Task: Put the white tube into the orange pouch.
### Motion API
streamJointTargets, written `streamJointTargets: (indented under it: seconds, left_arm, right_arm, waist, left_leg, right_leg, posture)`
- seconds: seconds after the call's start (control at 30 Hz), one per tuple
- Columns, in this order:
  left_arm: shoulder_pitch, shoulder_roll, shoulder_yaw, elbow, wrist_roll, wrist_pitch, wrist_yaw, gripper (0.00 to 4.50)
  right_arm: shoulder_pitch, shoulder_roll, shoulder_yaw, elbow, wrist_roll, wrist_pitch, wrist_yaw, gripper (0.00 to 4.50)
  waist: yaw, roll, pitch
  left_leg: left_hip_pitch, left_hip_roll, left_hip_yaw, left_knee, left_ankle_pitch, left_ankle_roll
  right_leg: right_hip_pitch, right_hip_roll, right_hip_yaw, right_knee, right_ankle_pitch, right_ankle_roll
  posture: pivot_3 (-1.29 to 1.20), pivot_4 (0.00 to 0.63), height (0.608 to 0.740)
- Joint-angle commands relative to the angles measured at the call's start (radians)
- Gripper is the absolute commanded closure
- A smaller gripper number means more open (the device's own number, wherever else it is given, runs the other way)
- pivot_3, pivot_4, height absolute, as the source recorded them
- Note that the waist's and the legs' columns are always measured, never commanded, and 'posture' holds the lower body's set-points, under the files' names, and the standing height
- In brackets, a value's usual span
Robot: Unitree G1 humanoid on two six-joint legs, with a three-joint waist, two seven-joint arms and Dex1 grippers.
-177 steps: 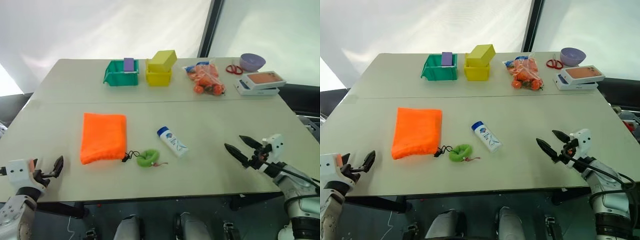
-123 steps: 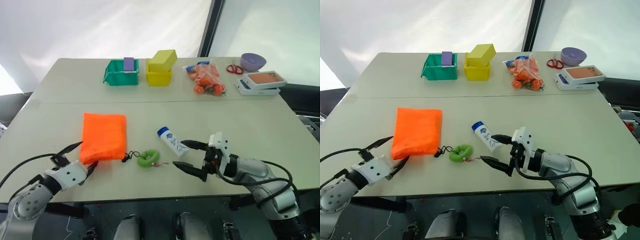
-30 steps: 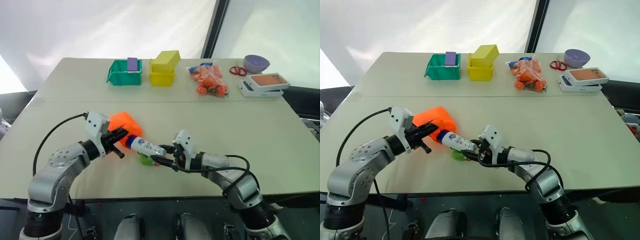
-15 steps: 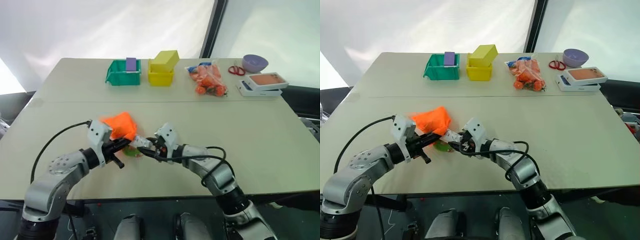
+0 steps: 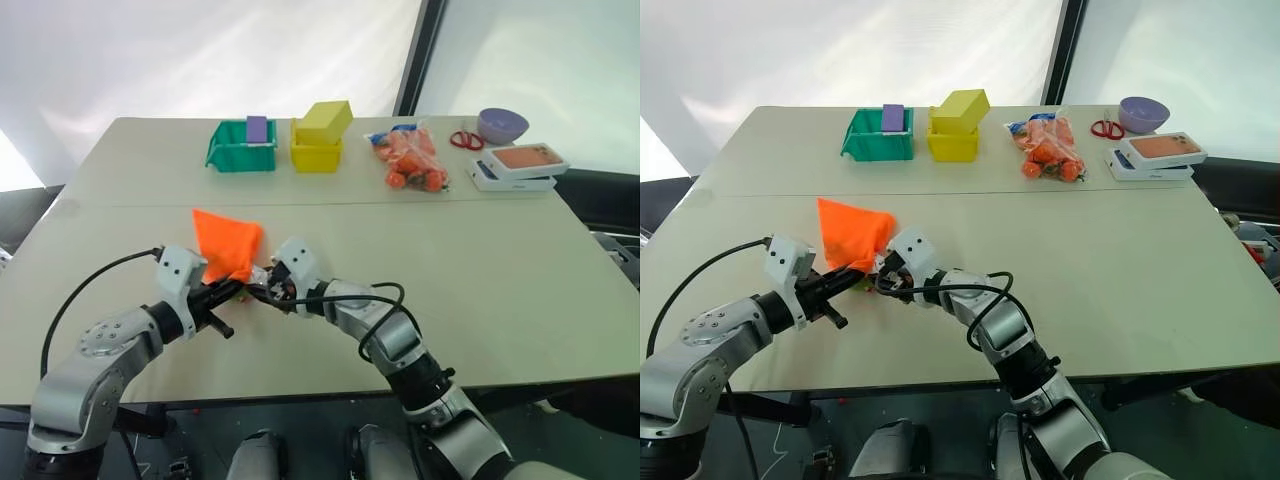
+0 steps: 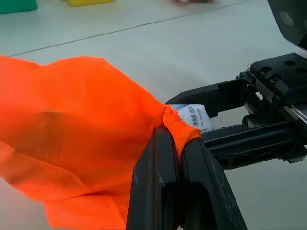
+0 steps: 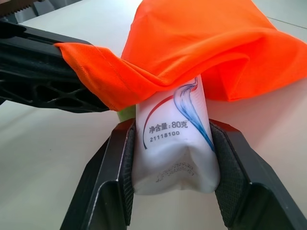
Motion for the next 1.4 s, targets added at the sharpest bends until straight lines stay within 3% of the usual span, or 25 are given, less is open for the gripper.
streamJointTargets:
  seconds: [0.03,0.23,0.43,0.63,1.03,1.4]
  left_arm:
    - [-0.005,0.012,0.020,-0.022,-0.033,-0.025,-0.028,4.50]
    - [-0.047,0.021,0.052,0.009,-0.051,-0.018,-0.019,4.50]
    - [-0.110,0.013,0.030,0.003,-0.101,0.022,-0.008,4.50]
    - [-0.122,0.011,-0.006,-0.048,-0.160,0.069,-0.005,4.50]
    - [-0.084,-0.017,-0.083,-0.089,-0.161,0.074,0.022,4.50]
    - [-0.049,-0.010,-0.058,-0.070,-0.134,0.043,0.022,4.50]
  right_arm:
    - [0.016,-0.034,-0.054,-0.101,0.006,0.005,-0.009,2.69]
    - [0.049,-0.122,-0.149,-0.221,0.059,0.092,-0.003,2.69]
    - [0.031,-0.121,-0.191,-0.254,0.076,0.146,-0.032,2.69]
    - [0.009,-0.106,-0.135,-0.264,0.072,0.170,-0.029,2.69]
    - [-0.083,-0.056,-0.007,-0.086,-0.004,0.098,-0.007,2.69]
    - [-0.038,-0.181,0.015,-0.181,0.010,0.061,0.159,2.69]
  waist:
    - [0.000,0.000,0.000]
    - [0.001,0.000,0.000]
    - [-0.002,-0.003,-0.002]
    - [-0.002,-0.003,-0.002]
    - [-0.005,-0.003,-0.002]
    - [0.000,-0.003,-0.002]
  left_leg:
    - [0.000,0.000,0.000,0.000,0.000,0.000]
    - [0.000,0.000,0.000,0.000,0.000,0.000]
    - [0.000,0.000,0.000,-0.001,0.000,0.000]
    - [-0.001,0.000,0.000,-0.002,0.000,0.000]
    - [-0.001,0.000,0.001,-0.001,0.000,0.000]
    - [-0.001,0.000,0.001,-0.002,0.000,0.000]
  right_leg:
    - [0.000,-0.001,0.000,0.000,0.000,0.000]
    - [0.000,-0.001,0.000,-0.001,0.000,0.000]
    - [-0.002,0.000,0.000,0.000,0.000,0.000]
    - [-0.002,0.001,0.000,0.000,0.000,0.001]
    - [-0.002,0.001,0.000,0.000,0.000,0.000]
    - [-0.002,0.000,0.000,-0.001,0.000,0.000]
  posture:
    - [0.00,0.150,0.740]
    - [0.00,0.150,0.740]
    - [0.00,0.150,0.740]
    - [0.00,0.150,0.740]
    - [0.00,0.150,0.740]
    - [0.00,0.150,0.740]
